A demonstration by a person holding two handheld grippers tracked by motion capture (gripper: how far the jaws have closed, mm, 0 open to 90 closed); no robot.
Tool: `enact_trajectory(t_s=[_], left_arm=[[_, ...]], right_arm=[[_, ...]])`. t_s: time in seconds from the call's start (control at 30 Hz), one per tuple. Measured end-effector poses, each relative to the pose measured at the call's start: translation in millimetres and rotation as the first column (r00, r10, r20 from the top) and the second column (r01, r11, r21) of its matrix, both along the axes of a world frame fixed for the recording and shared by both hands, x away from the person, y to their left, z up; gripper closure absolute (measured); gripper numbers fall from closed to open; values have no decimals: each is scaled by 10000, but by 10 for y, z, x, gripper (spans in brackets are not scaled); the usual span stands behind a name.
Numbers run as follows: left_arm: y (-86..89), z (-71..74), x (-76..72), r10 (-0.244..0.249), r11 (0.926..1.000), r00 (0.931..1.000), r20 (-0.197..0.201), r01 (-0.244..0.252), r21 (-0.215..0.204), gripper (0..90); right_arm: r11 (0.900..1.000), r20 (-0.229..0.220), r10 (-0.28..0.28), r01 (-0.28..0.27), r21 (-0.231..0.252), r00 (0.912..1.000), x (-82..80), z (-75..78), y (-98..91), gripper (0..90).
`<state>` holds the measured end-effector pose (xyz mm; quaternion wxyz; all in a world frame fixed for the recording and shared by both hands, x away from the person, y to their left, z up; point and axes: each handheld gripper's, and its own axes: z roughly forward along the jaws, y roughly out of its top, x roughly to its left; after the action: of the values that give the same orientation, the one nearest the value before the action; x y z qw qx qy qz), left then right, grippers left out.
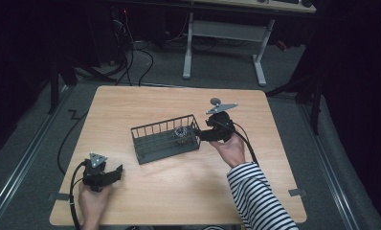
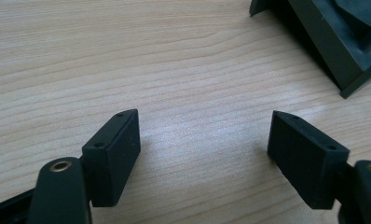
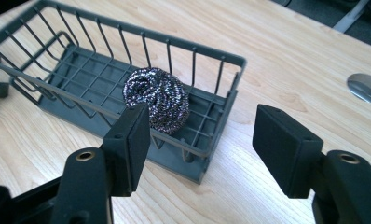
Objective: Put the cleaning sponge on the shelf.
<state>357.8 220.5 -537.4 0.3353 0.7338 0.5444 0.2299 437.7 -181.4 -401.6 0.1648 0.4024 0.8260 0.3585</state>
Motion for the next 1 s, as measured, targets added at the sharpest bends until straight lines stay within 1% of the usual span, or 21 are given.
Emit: enact_trajectory(t_s=[0.1,0.17,0.2,0.3,0.33,0.4,0.53,0.63,0.67,0.77,0.9,0.97,1.0], left_arm=[[0,0,0,-2,10000,10000,2,2,1,258],[0,0,0,-2,10000,10000,1,2,-3,257],[0,0,0,-2,10000,10000,2,2,1,257],[0,0,0,-1,10000,10000,3,1,-3,258],[0,0,1,-1,10000,10000,2,1,-6,257],[2,0,1,-4,10000,10000,1,4,-23,257],[5,2,2,-18,10000,10000,-19,18,-64,258],[5,2,2,-21,10000,10000,-18,20,-59,258],[5,1,2,-18,10000,10000,-16,18,-60,258],[5,1,2,-20,10000,10000,-15,20,-55,258],[5,1,2,-20,10000,10000,-14,20,-59,257],[5,1,3,-18,10000,10000,-7,18,-65,258],[7,0,3,-21,10000,10000,-2,21,-85,257]], right_arm=[[9998,113,-72,70,167,9999,-40,39,-83,379],[9993,87,-146,143,335,9999,-71,48,-164,379],[9993,87,-146,143,335,9999,-71,48,-164,379],[9986,83,-299,295,438,9995,-109,49,-241,379],[9981,155,-364,356,504,9992,-136,61,-289,379],[9979,197,-377,366,527,9991,-146,69,-308,379],[9974,336,-473,454,565,9983,-230,119,-410,380],[9965,315,-563,542,637,9979,-255,116,-464,381],[9961,388,-582,555,683,9975,-264,108,-493,381],[9945,319,-748,723,753,9967,-298,101,-576,380],[9928,399,-898,863,827,9952,-369,138,-666,380],[9928,440,-909,871,824,9949,-384,147,-682,379],[9933,574,-988,950,654,9935,-413,162,-721,378]])
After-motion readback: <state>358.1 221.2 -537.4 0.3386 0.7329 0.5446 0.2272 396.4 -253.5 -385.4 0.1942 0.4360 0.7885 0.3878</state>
